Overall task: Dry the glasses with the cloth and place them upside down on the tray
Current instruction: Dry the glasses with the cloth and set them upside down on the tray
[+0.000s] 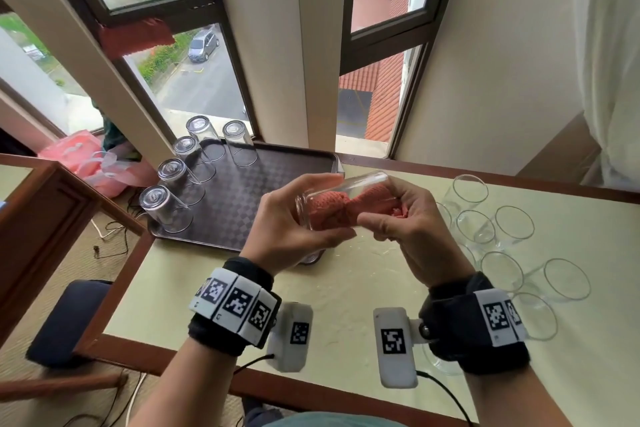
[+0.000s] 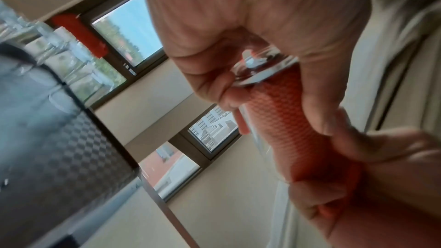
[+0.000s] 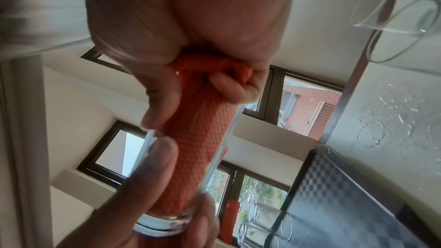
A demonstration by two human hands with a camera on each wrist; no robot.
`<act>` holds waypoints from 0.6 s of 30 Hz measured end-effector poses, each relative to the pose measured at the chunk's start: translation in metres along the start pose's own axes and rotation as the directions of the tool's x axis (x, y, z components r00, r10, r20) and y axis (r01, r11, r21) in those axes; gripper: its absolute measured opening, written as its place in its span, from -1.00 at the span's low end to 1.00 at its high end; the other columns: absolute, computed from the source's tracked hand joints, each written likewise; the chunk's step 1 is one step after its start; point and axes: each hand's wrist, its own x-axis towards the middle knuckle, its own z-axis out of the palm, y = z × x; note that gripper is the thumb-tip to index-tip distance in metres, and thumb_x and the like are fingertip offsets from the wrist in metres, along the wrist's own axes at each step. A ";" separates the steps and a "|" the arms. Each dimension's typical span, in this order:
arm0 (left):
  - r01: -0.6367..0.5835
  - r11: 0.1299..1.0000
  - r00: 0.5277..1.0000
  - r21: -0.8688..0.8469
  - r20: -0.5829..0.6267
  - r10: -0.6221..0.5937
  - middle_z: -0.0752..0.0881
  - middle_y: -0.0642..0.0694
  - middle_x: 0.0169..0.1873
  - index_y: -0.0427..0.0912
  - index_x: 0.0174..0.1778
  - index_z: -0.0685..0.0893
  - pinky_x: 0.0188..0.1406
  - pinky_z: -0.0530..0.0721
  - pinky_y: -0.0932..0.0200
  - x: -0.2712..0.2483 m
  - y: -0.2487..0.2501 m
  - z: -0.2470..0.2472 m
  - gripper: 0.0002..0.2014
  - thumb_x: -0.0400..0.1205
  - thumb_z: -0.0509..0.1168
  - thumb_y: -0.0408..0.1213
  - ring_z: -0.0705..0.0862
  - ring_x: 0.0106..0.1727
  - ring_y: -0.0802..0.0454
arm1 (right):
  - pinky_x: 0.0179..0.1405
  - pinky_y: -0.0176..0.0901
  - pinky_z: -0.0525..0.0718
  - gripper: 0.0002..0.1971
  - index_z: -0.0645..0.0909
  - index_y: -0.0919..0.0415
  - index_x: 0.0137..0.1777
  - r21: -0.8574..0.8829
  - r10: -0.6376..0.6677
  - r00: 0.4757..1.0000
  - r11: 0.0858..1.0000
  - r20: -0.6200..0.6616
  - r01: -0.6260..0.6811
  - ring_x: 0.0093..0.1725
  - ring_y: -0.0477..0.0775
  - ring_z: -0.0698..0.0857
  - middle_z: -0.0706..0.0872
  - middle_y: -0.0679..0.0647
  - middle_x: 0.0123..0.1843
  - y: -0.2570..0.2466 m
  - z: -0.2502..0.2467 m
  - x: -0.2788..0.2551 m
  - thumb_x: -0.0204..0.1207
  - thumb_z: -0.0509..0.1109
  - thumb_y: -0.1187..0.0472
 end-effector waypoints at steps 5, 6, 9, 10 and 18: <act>0.068 0.993 0.997 -0.092 0.043 -0.064 0.83 -0.10 0.12 -0.17 0.37 0.65 0.02 0.80 0.10 0.001 -0.005 0.001 -0.26 0.25 0.73 -0.36 0.84 0.02 -0.06 | -0.38 -0.33 0.68 -0.69 0.67 0.38 -0.14 0.003 -0.043 0.993 0.999 -0.110 0.043 -0.35 -0.15 0.70 0.76 -0.05 -0.38 0.002 0.004 -0.001 0.15 0.54 0.63; 0.113 0.981 0.992 -0.158 0.066 -0.104 0.83 -0.09 0.06 -0.12 0.34 0.67 -0.13 0.79 0.22 0.001 -0.003 0.001 -0.27 0.23 0.74 -0.30 0.83 -0.09 0.00 | -0.36 -0.28 0.71 -0.70 0.67 0.33 -0.18 0.004 -0.057 0.990 0.998 -0.132 0.058 -0.30 -0.11 0.72 0.76 -0.03 -0.36 0.003 0.004 -0.001 0.11 0.52 0.61; 0.198 0.943 0.980 -0.267 0.073 -0.185 0.82 -0.08 -0.18 0.08 0.23 0.76 -0.57 0.58 0.36 0.002 -0.001 -0.001 -0.30 0.14 0.75 0.02 0.60 -0.47 0.11 | -0.30 -0.26 0.73 -0.66 0.67 0.26 -0.21 -0.097 -0.096 0.988 0.992 -0.119 0.085 -0.23 -0.13 0.75 0.78 -0.08 -0.30 0.007 0.006 -0.002 0.20 0.49 0.70; 0.191 0.942 0.982 -0.274 0.043 -0.186 0.82 -0.08 -0.23 0.03 0.22 0.78 -0.61 0.55 0.36 0.002 0.001 -0.002 -0.34 0.17 0.75 -0.04 0.57 -0.51 0.13 | -0.27 -0.26 0.73 -0.67 0.67 0.26 -0.20 -0.128 -0.100 0.989 0.988 -0.108 0.086 -0.22 -0.12 0.76 0.79 -0.08 -0.29 0.006 0.008 -0.001 0.22 0.51 0.68; 0.071 0.996 0.997 -0.048 -0.036 -0.073 0.83 -0.10 0.10 -0.03 0.31 0.70 0.02 0.83 0.02 -0.008 -0.005 0.001 -0.31 0.22 0.70 -0.17 0.85 0.03 -0.13 | -0.47 -0.33 0.59 -0.74 0.69 0.41 -0.13 0.037 0.020 0.993 0.999 -0.116 -0.015 -0.43 -0.13 0.61 0.71 0.06 -0.39 0.007 0.007 0.001 0.13 0.49 0.43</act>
